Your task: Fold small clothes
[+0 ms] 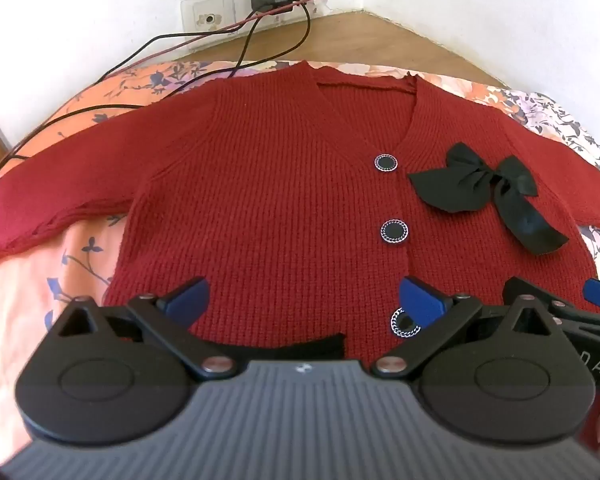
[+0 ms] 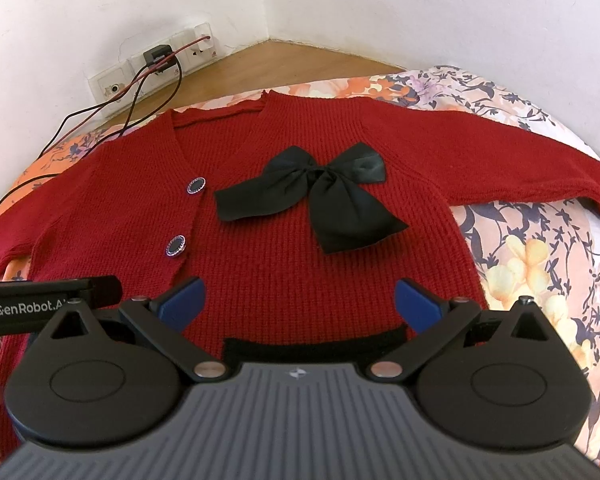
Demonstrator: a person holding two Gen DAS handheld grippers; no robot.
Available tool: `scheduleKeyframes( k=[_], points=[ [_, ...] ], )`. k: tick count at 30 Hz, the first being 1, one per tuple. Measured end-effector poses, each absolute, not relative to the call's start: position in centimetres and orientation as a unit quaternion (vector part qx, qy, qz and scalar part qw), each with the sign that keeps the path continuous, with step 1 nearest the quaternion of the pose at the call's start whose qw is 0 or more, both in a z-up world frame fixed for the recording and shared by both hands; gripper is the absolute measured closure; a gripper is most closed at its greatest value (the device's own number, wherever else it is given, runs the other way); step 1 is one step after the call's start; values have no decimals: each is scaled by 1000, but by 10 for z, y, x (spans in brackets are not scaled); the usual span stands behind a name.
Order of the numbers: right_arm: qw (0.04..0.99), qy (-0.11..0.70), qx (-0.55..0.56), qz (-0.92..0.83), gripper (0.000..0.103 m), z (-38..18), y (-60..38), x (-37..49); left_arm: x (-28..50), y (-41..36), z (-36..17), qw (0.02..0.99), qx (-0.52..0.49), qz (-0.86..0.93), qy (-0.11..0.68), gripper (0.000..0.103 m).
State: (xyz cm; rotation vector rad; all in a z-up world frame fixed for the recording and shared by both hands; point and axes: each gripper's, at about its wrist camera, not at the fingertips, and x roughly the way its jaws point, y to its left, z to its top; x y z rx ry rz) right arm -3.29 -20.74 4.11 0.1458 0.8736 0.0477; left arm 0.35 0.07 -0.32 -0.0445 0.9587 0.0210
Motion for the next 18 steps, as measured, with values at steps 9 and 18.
scheduleKeyframes(
  k=[9,18],
  points=[
    [903,423,70,24,0,41,-206,-33,4,2,-4,887,-23,10,462,0],
    [902,425,72,24,0,40,-206,-34,3,3,-4,886,-24,9,463,0]
  ],
)
